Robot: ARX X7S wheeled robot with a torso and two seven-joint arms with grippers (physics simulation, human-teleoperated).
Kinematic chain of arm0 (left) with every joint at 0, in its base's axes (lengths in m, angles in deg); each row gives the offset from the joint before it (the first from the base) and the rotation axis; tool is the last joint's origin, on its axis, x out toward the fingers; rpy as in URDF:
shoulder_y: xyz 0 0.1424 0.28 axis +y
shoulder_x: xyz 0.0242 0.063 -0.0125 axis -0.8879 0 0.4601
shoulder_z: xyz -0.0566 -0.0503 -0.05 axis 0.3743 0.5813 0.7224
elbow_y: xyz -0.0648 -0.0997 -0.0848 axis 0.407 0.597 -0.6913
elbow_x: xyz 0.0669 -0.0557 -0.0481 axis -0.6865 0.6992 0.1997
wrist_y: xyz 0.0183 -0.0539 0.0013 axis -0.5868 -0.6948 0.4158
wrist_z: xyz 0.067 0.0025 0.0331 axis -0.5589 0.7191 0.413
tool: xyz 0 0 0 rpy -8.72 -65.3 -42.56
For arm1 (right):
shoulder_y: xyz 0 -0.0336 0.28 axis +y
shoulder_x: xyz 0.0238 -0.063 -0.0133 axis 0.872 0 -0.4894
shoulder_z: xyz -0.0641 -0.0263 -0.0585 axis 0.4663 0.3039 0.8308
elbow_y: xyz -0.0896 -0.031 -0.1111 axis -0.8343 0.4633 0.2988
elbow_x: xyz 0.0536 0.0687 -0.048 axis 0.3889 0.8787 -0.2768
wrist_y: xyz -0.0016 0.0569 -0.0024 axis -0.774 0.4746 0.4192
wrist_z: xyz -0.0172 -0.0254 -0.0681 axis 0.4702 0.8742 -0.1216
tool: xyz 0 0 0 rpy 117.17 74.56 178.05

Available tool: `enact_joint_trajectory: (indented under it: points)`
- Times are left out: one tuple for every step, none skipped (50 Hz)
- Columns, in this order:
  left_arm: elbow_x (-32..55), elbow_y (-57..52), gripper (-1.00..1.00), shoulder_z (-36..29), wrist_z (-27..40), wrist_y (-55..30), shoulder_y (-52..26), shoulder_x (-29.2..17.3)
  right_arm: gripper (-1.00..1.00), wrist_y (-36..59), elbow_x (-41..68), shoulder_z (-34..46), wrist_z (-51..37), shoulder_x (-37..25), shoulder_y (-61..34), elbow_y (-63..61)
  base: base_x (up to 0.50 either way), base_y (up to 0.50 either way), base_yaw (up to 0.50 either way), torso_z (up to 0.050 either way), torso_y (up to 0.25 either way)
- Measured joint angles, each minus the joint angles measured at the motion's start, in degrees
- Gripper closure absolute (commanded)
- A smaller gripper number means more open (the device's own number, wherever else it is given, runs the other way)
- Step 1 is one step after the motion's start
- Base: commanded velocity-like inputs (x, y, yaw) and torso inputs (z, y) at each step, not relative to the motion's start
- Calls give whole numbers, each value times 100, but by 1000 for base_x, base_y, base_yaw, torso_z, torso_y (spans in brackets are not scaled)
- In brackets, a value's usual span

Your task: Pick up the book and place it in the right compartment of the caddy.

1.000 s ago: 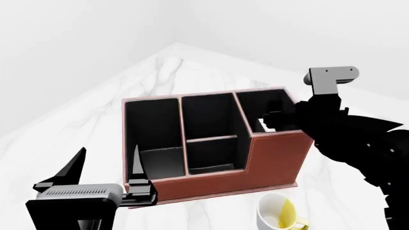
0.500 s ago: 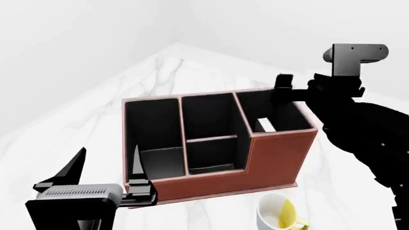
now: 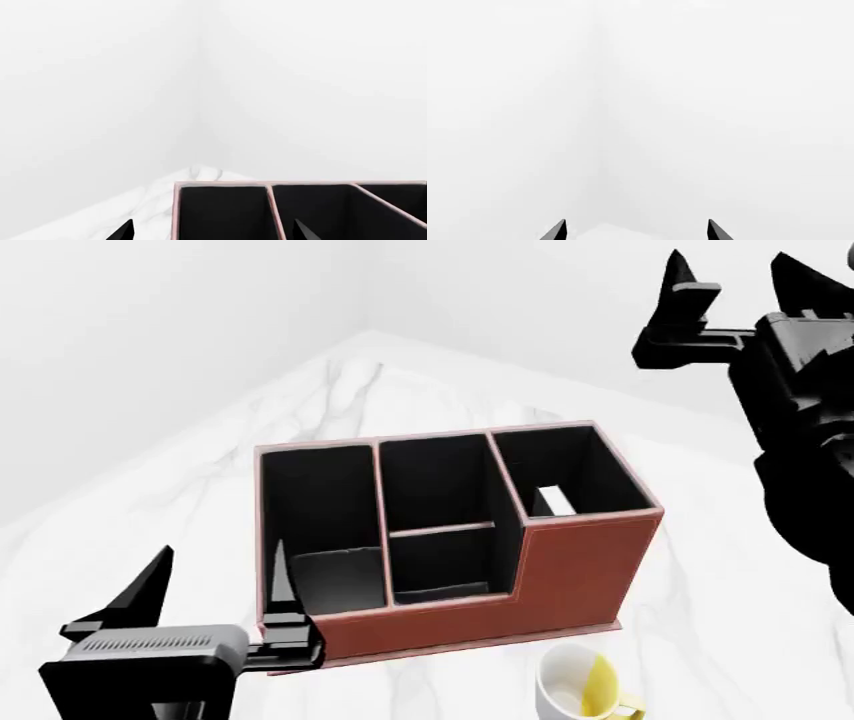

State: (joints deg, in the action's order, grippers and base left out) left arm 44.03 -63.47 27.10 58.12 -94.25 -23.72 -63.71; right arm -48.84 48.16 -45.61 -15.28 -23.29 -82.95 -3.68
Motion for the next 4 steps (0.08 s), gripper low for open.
enact_joint_trajectory:
  points:
    - [-4,-2,-100,0,1,7,2,-2,-100,-52,-4,-41,-16,-30,60,-89,0,0,0,0,0]
    - [-7,-5,-100,0,2,13,5,-4,-100,-99,-8,-79,-30,-59,114,-170,0,0,0,0,0]
    - [-12,-8,-100,-1,2,20,7,-6,-100,-152,-14,-125,-54,-88,178,-259,0,0,0,0,0]
    - [-18,-11,-100,-2,3,27,9,-8,-100,-205,-18,-172,-75,-118,242,-347,0,0,0,0,0]
